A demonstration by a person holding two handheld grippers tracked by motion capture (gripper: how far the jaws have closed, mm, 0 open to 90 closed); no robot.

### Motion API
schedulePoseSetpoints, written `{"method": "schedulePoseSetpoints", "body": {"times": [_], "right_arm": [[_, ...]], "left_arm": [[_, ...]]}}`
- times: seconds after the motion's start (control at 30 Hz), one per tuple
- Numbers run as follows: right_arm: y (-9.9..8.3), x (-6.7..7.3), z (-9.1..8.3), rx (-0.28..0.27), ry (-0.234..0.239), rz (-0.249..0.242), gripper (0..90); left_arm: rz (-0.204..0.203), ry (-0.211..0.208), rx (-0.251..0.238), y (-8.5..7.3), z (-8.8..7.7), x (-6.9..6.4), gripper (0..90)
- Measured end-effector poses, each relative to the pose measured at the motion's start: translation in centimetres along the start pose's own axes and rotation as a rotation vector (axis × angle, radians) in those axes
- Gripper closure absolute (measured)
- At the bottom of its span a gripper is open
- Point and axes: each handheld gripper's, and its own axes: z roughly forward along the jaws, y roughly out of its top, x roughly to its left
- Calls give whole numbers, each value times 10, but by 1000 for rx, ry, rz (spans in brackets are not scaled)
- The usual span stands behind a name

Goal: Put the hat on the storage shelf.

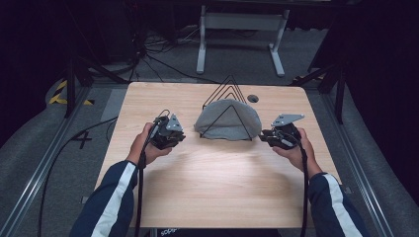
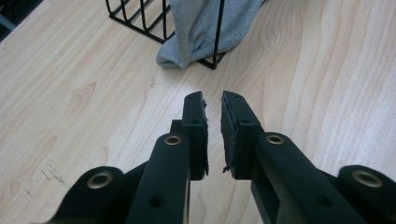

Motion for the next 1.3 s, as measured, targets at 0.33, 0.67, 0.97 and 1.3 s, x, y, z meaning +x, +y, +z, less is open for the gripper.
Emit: {"method": "schedulePoseSetpoints", "body": {"times": [0.33,0.67,0.97,1.3], "right_arm": [[-14,7,-13,14,20,-10,596],[-34,12,-25,21,11,-3,436],[-65,21,-37,32,-12,-10,346],[-106,25,-50,46,-10,39,316]], "left_arm": [[6,1,7,-17,-8,-11,656],[19,20,27,-37,-24,-24,433],[0,16,57,-72,-37,-33,301],[-12,-11,46,-109,-47,-49,252]]}}
